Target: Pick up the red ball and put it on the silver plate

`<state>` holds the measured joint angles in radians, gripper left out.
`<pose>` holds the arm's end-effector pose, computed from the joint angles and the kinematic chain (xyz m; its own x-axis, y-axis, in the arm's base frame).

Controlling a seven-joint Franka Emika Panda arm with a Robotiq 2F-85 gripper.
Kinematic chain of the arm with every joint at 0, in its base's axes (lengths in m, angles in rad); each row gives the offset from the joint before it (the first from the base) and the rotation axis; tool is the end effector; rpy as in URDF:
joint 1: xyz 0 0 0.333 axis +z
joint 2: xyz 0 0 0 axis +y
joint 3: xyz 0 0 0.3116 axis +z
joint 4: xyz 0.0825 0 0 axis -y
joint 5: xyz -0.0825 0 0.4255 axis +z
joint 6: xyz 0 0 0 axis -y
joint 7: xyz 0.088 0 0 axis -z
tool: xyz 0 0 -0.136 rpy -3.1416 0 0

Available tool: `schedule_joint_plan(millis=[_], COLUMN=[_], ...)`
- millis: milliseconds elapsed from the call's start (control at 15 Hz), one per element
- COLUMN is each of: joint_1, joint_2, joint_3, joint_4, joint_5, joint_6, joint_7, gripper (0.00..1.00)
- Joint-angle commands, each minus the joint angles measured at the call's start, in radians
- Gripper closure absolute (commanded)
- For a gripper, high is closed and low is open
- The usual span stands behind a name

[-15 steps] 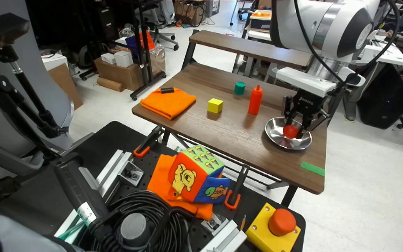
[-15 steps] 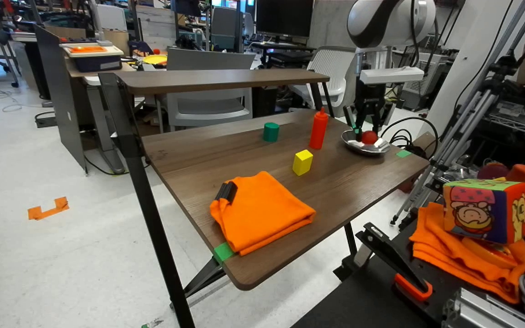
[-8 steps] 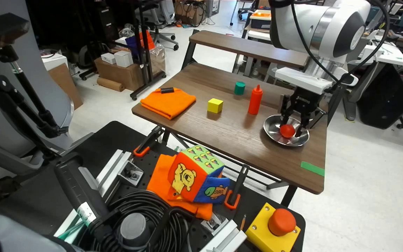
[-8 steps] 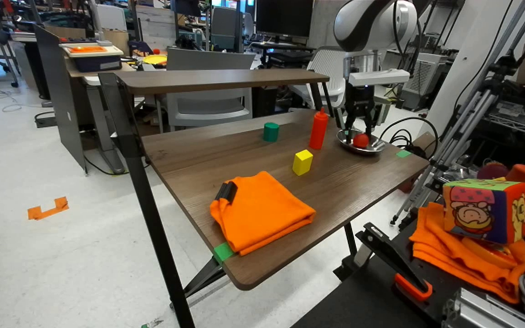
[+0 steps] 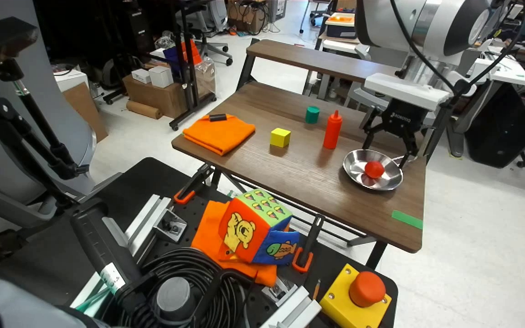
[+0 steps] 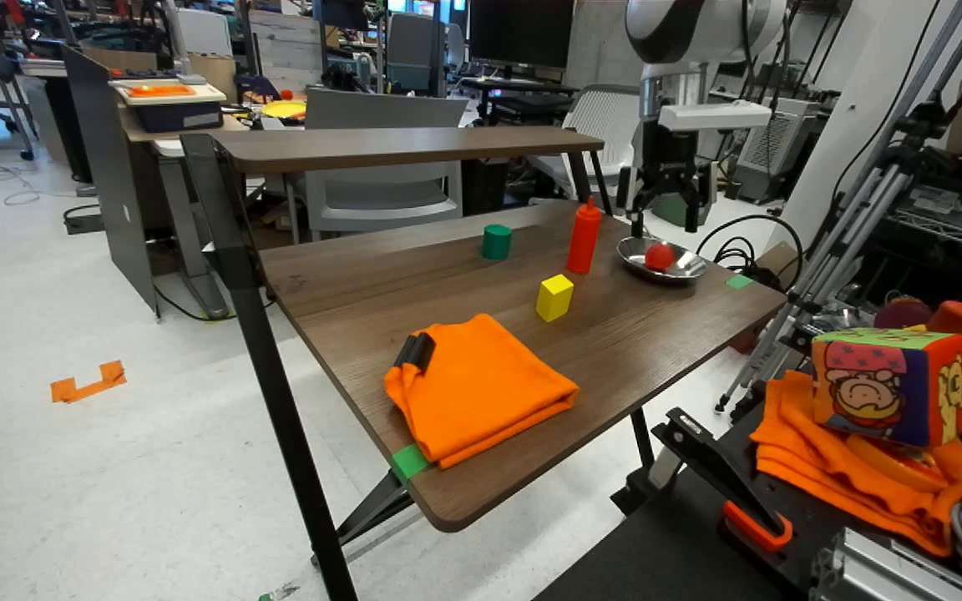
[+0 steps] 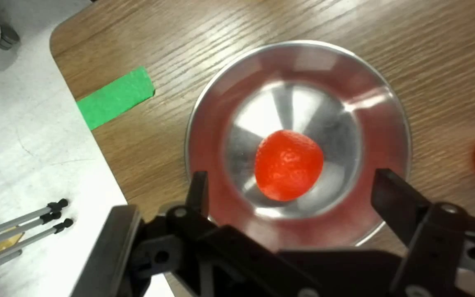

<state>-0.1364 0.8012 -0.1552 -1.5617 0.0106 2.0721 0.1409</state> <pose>0.6589 -0.1911 0.0956 0.8783 -0.4004 -0.2613 -0.3754 -0.9160 0.1417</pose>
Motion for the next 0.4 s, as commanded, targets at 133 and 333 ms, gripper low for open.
schedule_joint_plan(millis=[133, 333], joint_1=[-0.011, -0.013], joint_2=[-0.145, -0.227], joint_3=[0.011, 0.016], joint_4=[-0.125, -0.199], joint_5=[0.02, 0.028], joint_6=[0.019, 0.019], joint_7=[-0.03, -0.035], gripper=[0.0, 0.0])
